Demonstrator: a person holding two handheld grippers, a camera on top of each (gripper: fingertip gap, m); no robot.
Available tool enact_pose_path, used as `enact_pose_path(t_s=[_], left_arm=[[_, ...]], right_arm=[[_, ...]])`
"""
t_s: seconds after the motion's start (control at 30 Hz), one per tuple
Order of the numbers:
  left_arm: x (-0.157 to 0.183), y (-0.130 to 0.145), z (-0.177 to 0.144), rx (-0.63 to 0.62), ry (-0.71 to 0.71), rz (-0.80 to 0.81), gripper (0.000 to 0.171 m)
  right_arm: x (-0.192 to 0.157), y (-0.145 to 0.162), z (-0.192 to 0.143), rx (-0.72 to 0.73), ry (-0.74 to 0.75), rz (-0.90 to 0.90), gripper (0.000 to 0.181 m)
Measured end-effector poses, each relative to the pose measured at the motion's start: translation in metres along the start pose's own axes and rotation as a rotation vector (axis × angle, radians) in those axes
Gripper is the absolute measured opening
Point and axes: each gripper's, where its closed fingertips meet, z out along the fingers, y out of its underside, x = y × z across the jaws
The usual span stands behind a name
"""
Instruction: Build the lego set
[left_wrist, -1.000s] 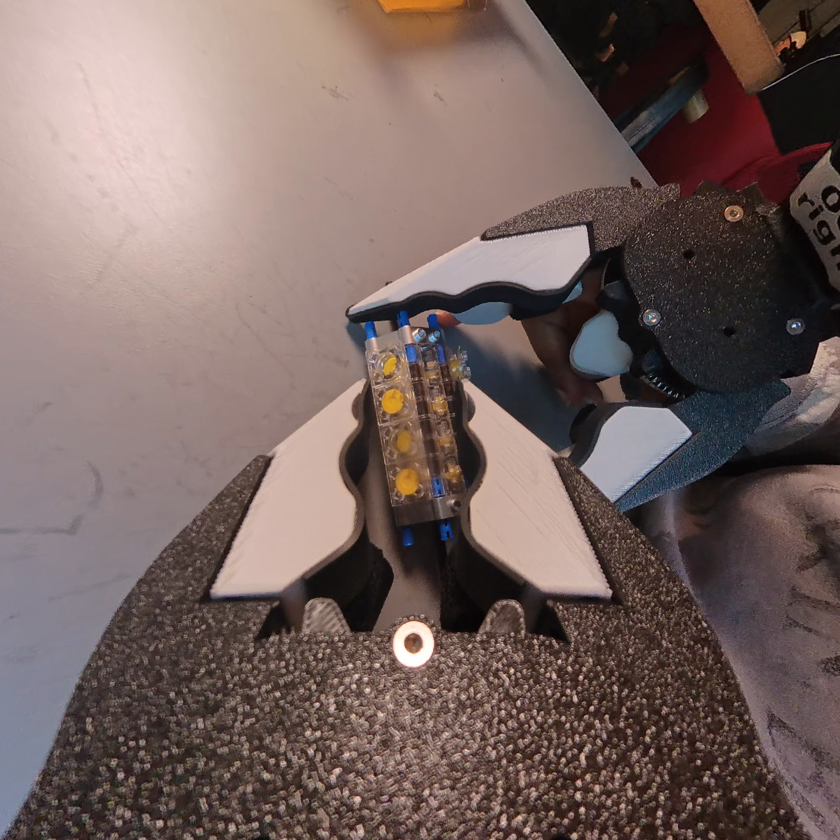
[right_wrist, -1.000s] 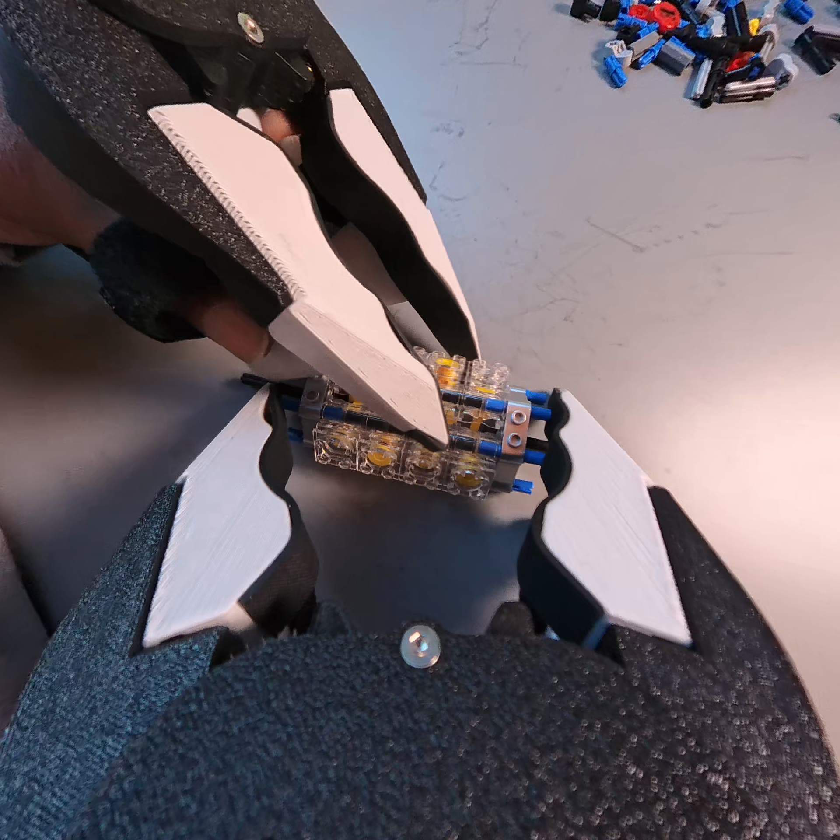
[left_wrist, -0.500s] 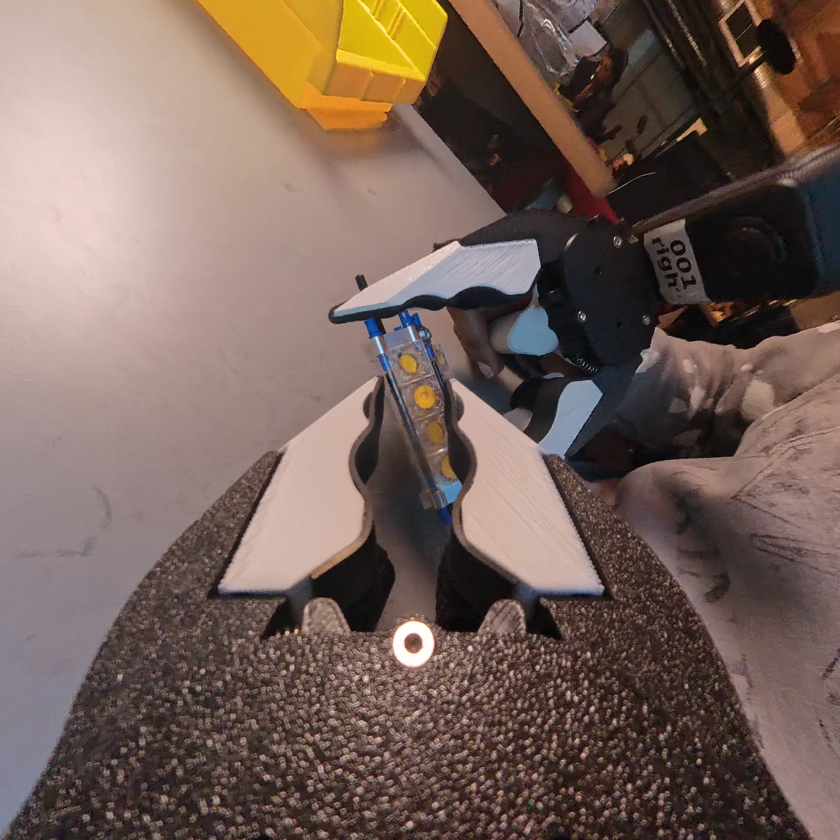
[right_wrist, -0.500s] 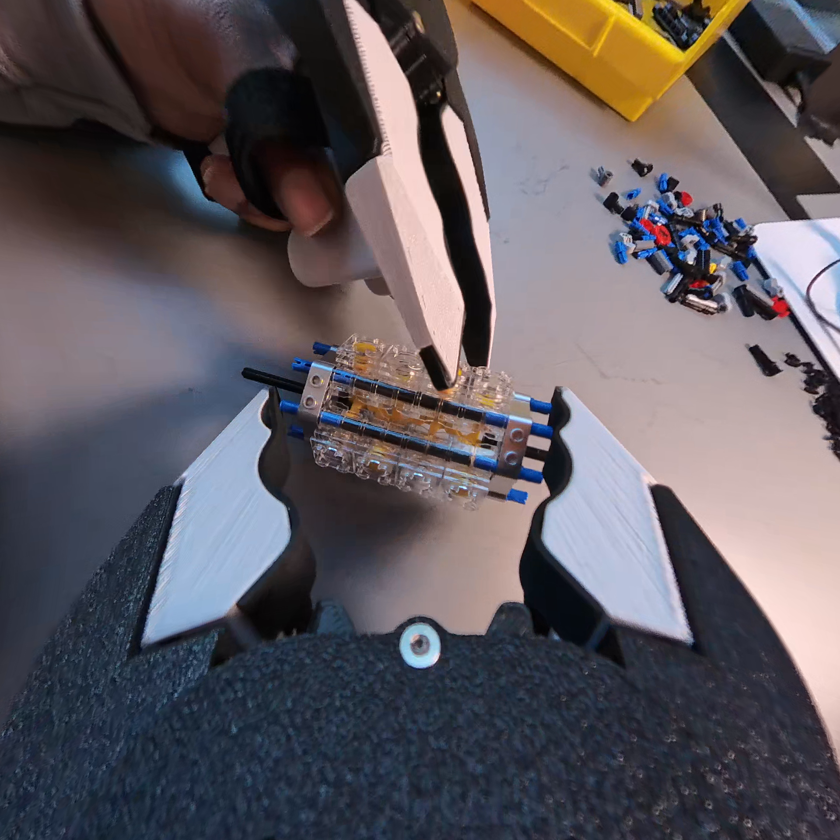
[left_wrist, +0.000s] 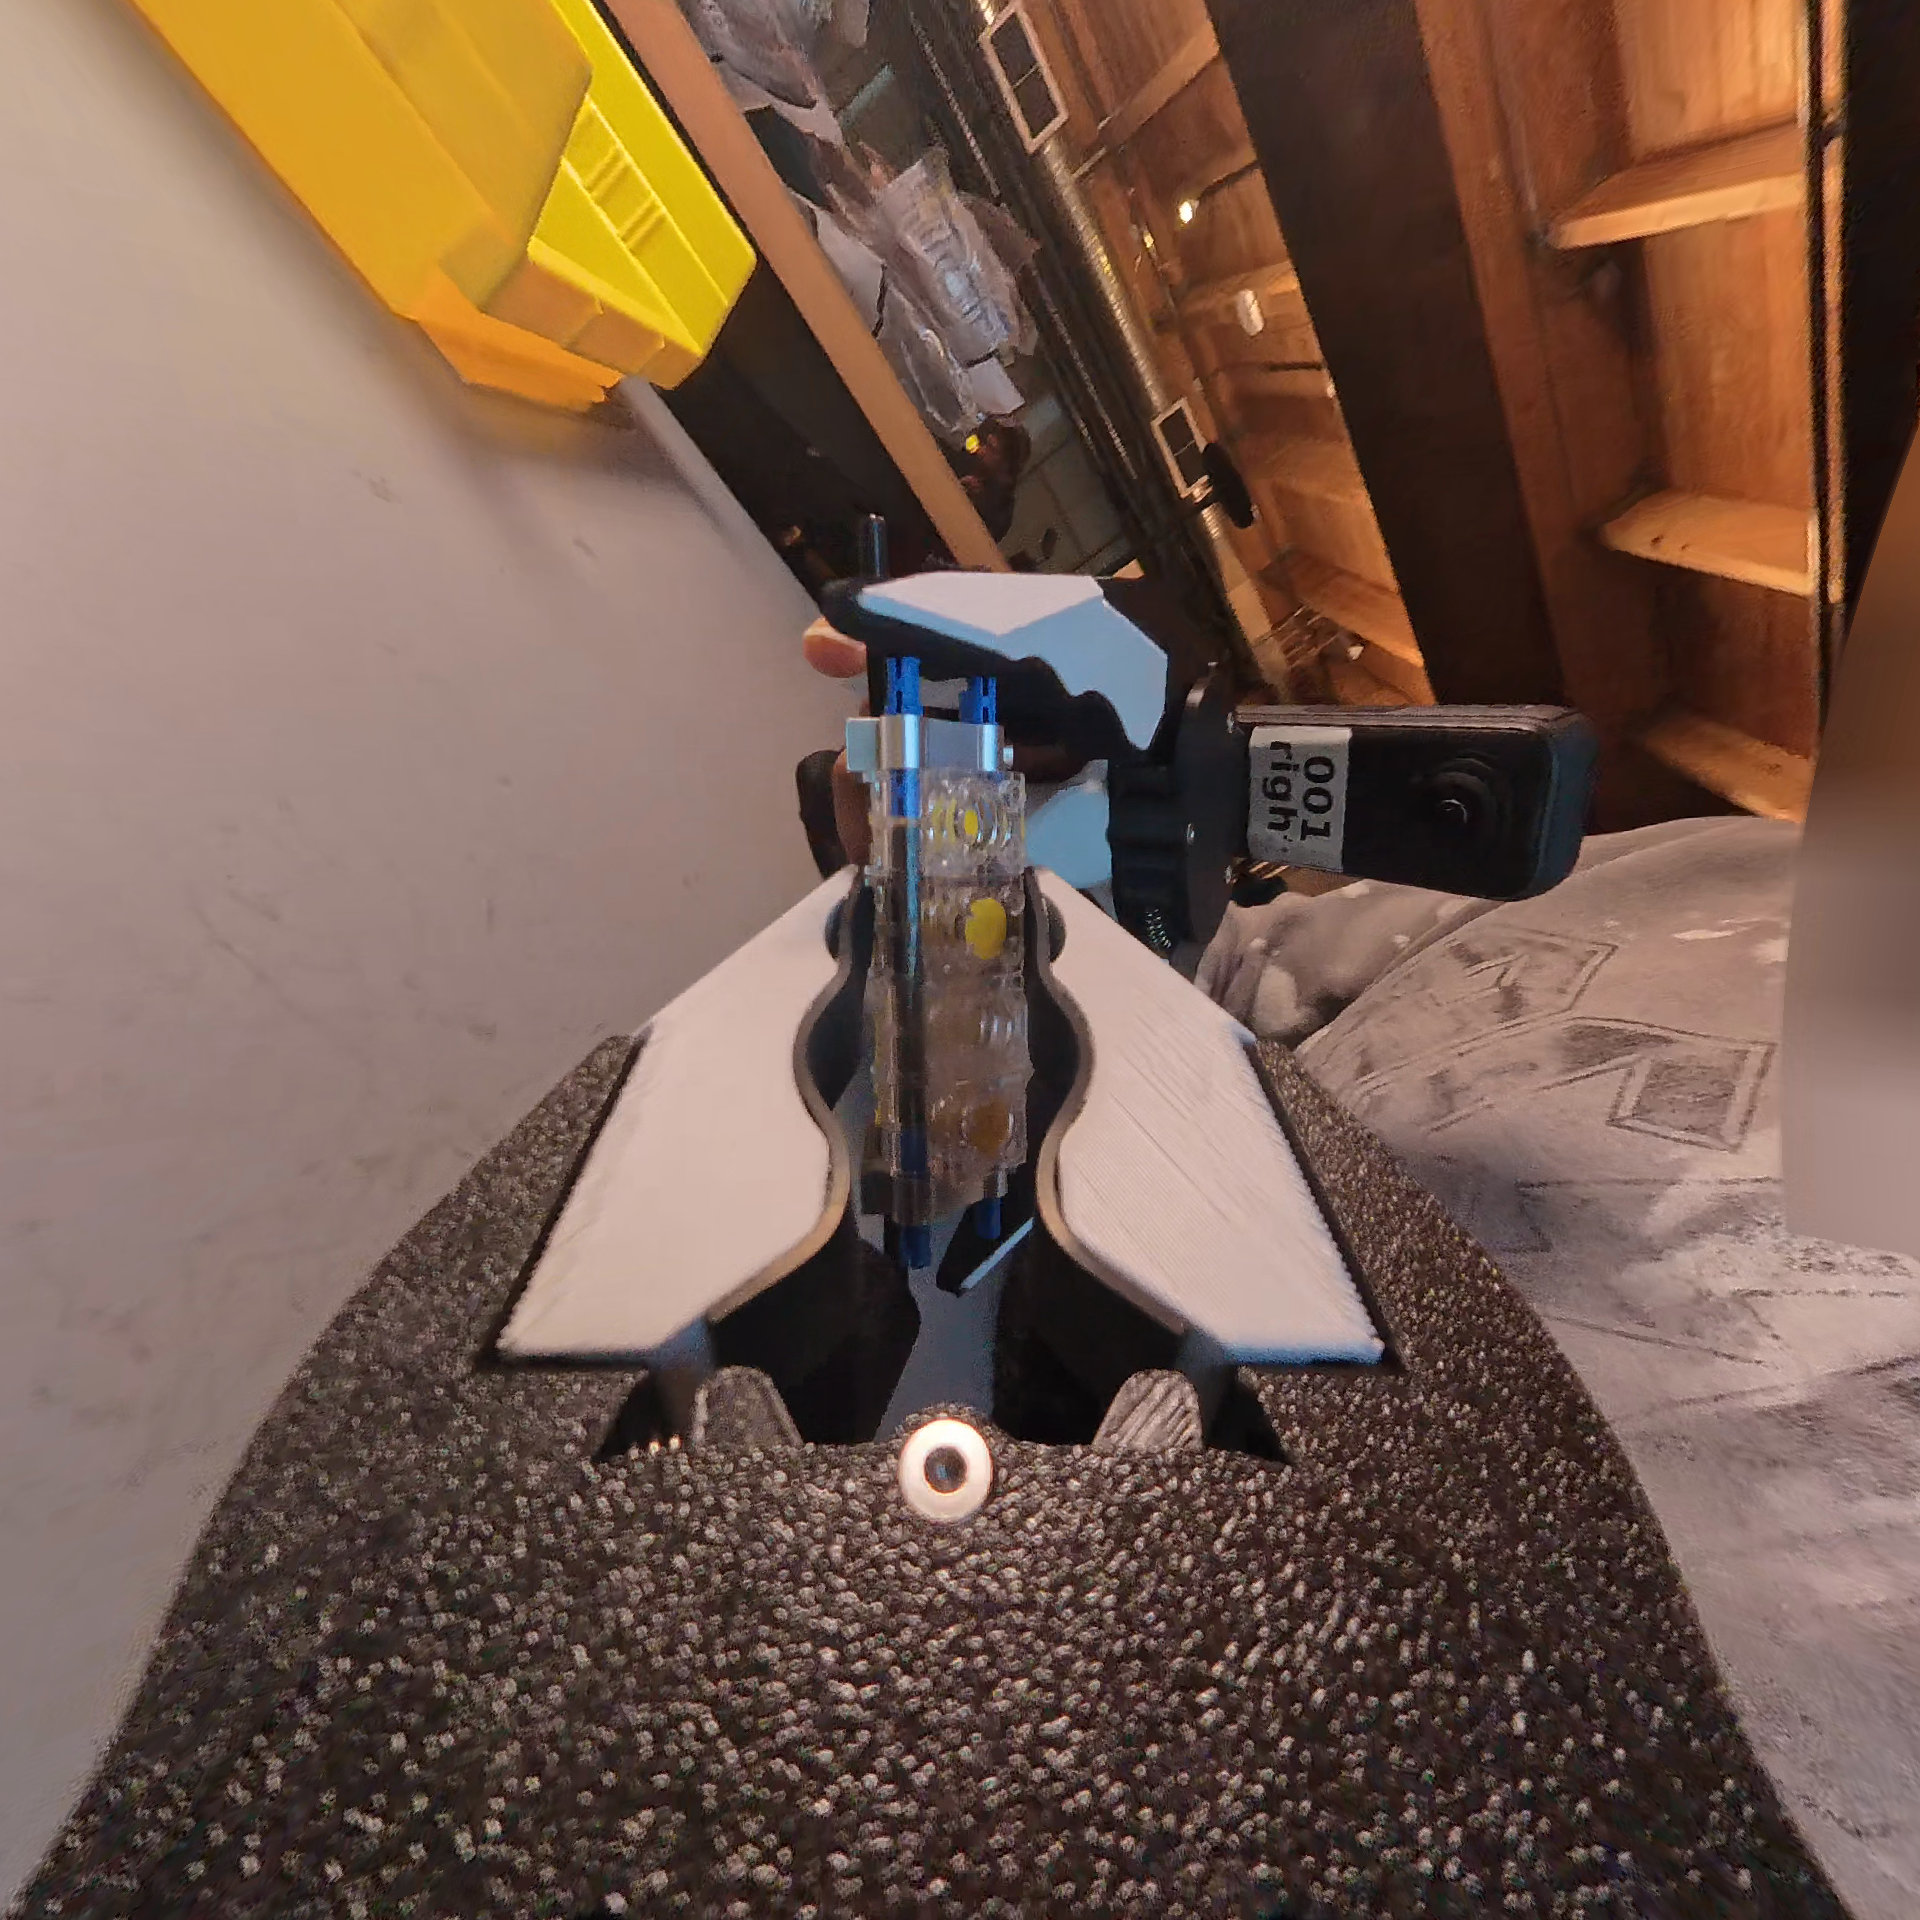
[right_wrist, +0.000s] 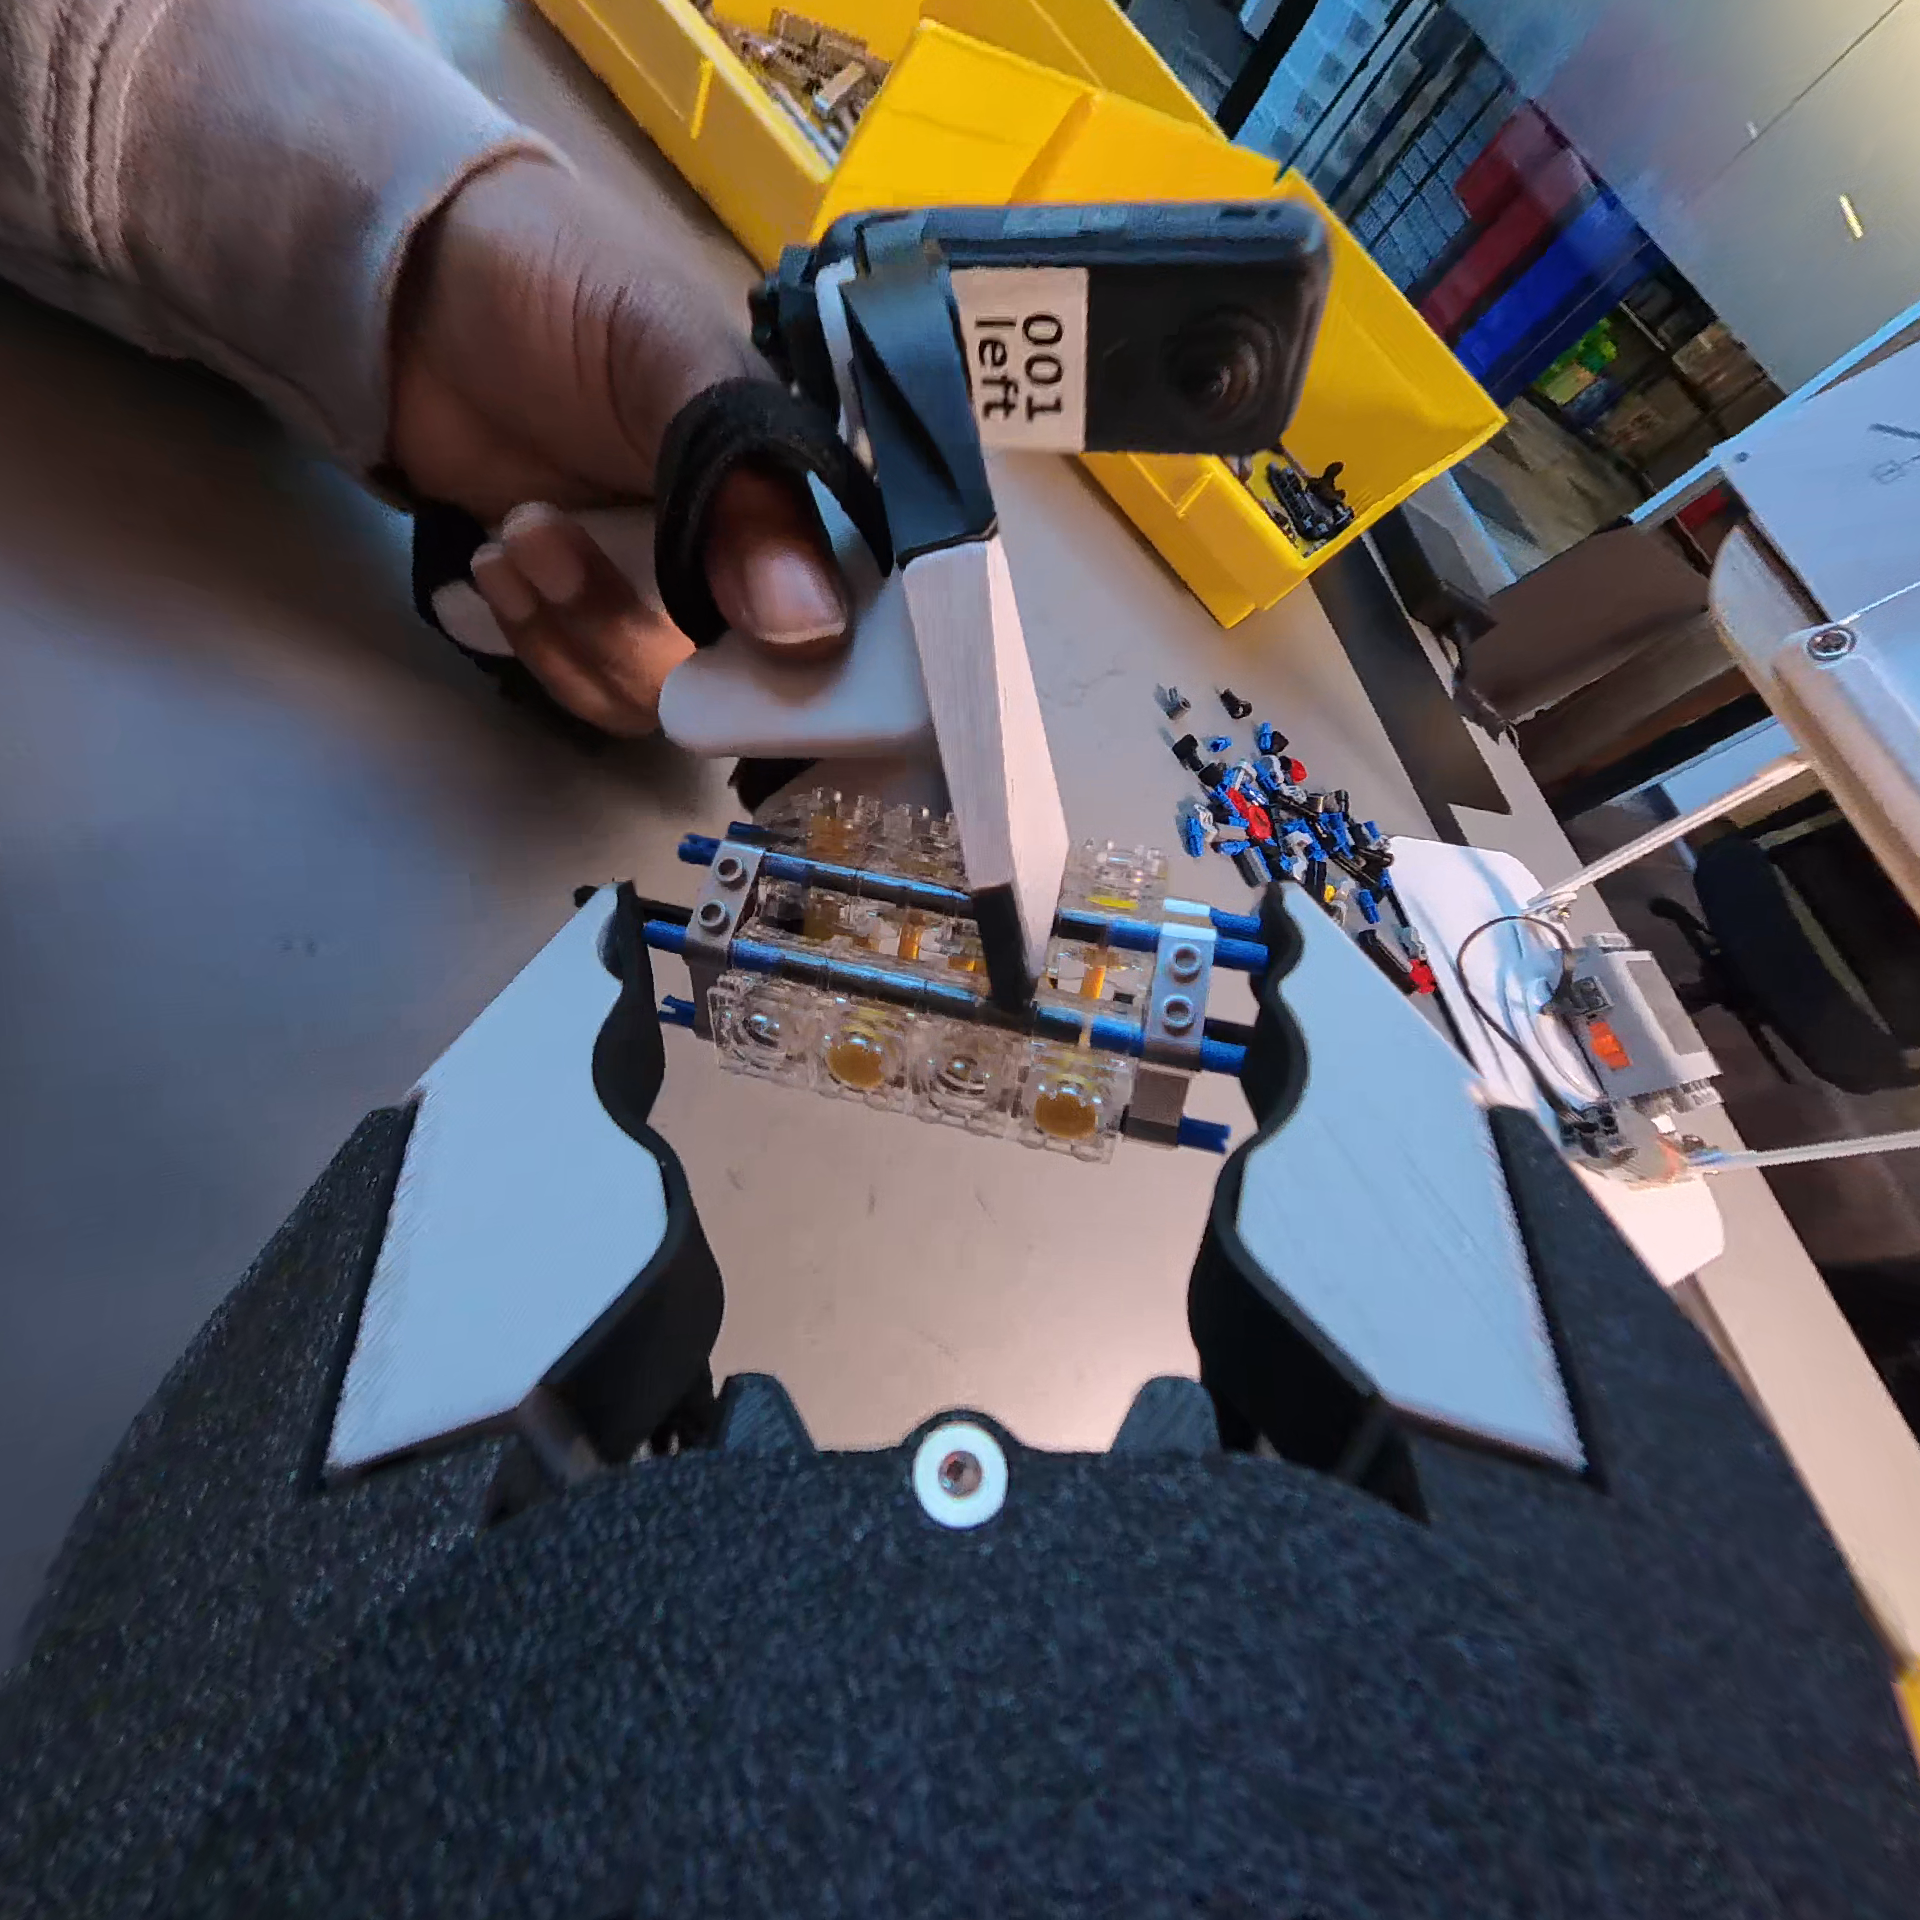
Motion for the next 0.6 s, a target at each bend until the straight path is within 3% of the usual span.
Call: enact_pose_path(t_s=[0.33,0.47,0.6], left_arm=[[0.009,-0.006,-0.003,0.108,0.155,-0.233,0.024],[0.007,-0.003,-0.006,0.122,0.168,-0.278,0.024],[0.012,-0.014,-0.009,0.158,0.193,-0.250,0.025]], right_arm=[[0.001,-0.016,-0.001,0.064,-0.059,0.124,0.111],[-0.005,-0.015,0.002,0.059,-0.088,0.169,0.110],[0.003,-0.022,0.005,0.064,-0.027,0.154,0.111]])
